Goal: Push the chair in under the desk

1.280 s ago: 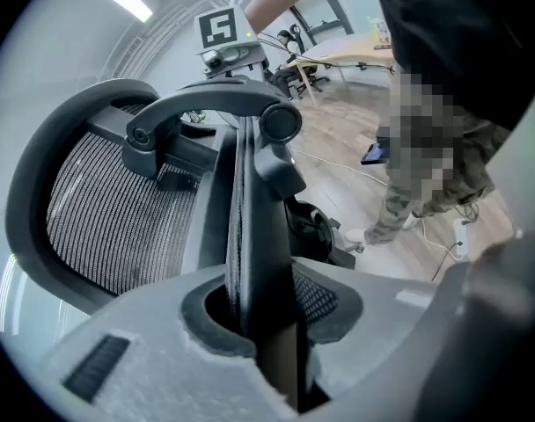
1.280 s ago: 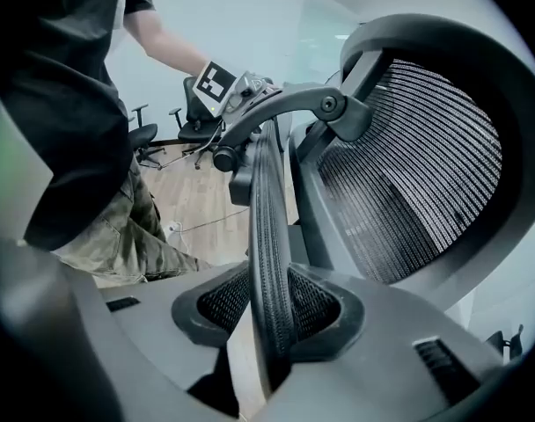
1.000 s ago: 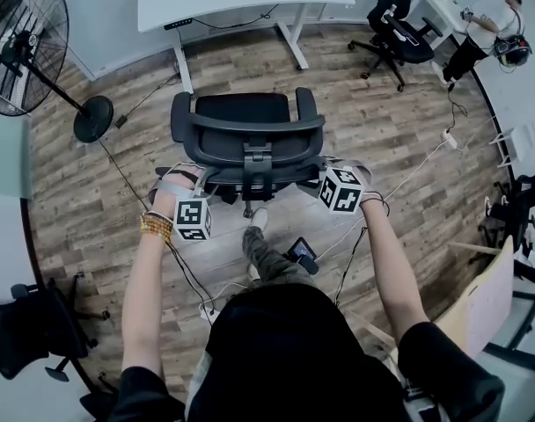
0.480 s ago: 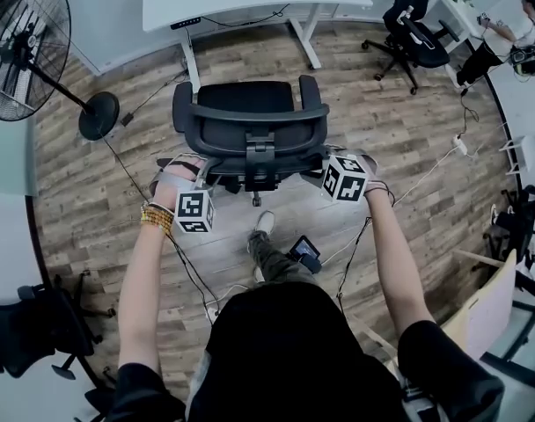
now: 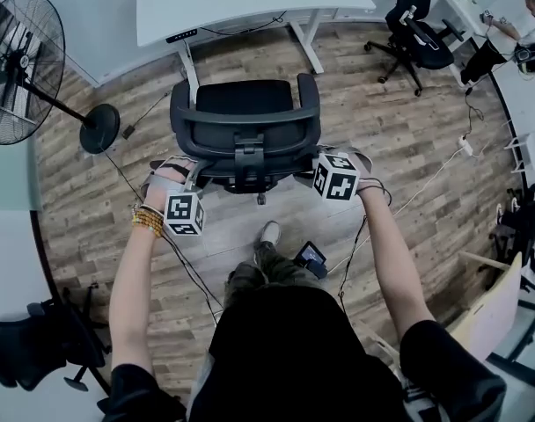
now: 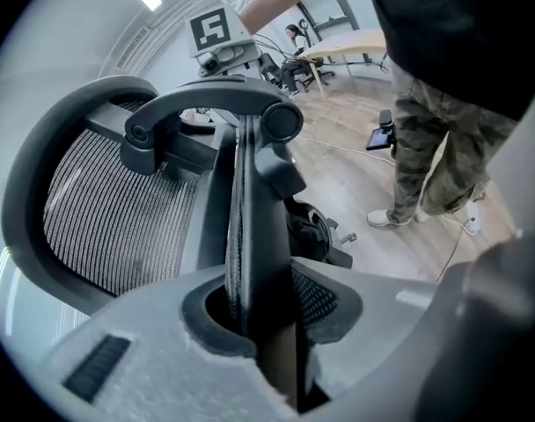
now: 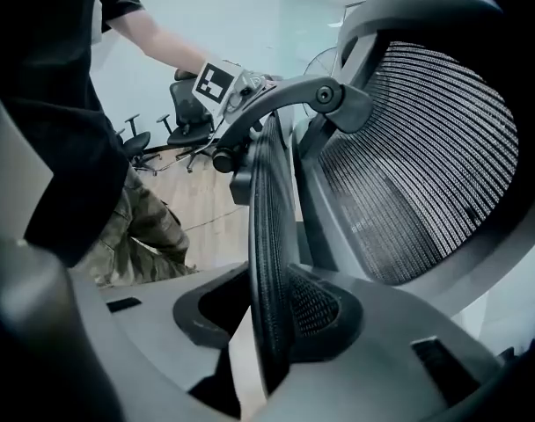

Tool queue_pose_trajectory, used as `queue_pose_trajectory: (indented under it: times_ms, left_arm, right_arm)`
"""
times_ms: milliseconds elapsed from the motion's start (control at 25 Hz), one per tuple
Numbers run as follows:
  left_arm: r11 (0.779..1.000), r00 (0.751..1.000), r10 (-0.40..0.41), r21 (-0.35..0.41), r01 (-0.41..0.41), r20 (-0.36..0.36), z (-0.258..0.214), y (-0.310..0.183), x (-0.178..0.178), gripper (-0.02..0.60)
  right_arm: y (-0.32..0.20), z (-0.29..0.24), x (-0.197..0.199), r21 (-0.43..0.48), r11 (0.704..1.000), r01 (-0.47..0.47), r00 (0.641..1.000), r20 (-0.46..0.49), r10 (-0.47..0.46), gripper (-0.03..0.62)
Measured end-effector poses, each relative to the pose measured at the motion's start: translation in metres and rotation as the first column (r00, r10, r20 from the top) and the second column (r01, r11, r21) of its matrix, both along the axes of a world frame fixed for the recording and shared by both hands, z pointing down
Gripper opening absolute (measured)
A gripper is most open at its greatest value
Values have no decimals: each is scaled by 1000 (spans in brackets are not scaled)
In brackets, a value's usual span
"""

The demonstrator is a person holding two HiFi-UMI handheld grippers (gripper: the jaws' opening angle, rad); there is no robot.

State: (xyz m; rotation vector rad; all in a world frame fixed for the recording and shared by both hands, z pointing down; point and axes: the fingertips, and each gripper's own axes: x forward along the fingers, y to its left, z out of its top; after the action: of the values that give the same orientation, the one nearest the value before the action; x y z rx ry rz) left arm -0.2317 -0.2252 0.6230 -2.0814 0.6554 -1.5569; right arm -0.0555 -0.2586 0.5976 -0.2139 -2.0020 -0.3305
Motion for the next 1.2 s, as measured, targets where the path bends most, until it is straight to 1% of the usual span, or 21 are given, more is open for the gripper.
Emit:
queue_pose_trajectory:
  times_ms: [320, 480, 640, 800, 1000, 1200]
  left_arm:
    - [1000, 1000, 30, 4, -30, 1, 0, -19, -25, 104]
    - [999, 999, 45, -6, -45, 5, -1, -23, -33, 104]
    - [998, 998, 60, 0, -60, -2, 3, -23, -39, 104]
    - [995, 995, 97, 4, -97, 11, 1, -25, -46, 104]
    - [991, 991, 131, 12, -131, 8, -2, -32, -49, 104]
    - [989, 989, 149, 11, -149, 9, 0, -48, -55, 104]
  right_arm:
    - [-14, 1, -24, -18, 999, -30, 1000, -8, 30, 123]
    - [-15, 0, -32, -11, 998, -56, 998, 0, 56, 124]
    - [-14, 3, -38, -21, 997, -79, 997, -19, 79, 129]
    - [-9, 3, -45, -14, 994, -109, 994, 3, 109, 130]
    - [-10, 0, -48, -17, 990, -140, 990, -2, 140, 130]
    - [-24, 2, -54, -18, 988, -153, 988, 1, 153, 130]
